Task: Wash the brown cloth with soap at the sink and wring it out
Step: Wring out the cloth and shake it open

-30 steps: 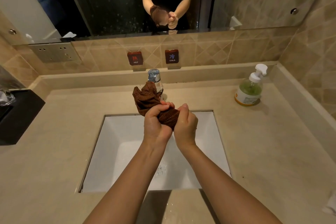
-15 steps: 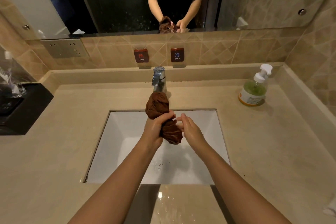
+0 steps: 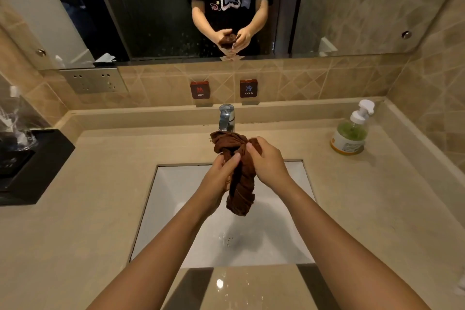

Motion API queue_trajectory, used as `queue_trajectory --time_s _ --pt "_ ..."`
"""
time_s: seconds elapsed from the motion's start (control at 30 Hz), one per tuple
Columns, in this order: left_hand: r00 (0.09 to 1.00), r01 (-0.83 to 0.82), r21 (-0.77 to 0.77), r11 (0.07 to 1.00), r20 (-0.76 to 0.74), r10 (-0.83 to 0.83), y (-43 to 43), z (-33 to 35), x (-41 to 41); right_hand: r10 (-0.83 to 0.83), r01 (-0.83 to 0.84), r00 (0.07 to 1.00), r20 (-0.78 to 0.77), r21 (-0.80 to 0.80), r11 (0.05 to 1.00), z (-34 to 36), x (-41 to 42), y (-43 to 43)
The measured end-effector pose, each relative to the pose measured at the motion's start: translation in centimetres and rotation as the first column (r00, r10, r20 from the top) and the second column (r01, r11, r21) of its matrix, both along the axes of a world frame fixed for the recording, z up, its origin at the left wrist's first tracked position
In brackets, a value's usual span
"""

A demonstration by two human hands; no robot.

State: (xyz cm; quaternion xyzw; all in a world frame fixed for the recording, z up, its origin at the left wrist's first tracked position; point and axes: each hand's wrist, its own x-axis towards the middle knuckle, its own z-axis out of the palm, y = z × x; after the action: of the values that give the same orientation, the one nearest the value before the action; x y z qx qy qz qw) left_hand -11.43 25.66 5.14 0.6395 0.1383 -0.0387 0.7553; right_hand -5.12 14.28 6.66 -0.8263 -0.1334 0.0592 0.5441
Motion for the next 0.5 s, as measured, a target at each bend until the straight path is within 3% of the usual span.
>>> queue_trajectory --time_s 0.1,0.27,0.5 --pt "0.991 -0.108 0.080 0.991 -0.070 0.114 0.4 1.2 1.0 -0.058 0.058 0.996 0.069 0.000 0.998 0.0 -0.3 0.3" --pt "0.973 -0.226 0.088 0.970 0.066 0.221 2.1 2.4 1.9 0.000 0.000 1.000 0.010 0.029 1.000 1.4 0.1 -0.2" --pt "0.966 -0.228 -0.266 0.937 0.059 0.252 4.1 7.8 4.1 -0.094 0.113 0.988 -0.124 0.154 0.982 1.9 0.0 -3.5"
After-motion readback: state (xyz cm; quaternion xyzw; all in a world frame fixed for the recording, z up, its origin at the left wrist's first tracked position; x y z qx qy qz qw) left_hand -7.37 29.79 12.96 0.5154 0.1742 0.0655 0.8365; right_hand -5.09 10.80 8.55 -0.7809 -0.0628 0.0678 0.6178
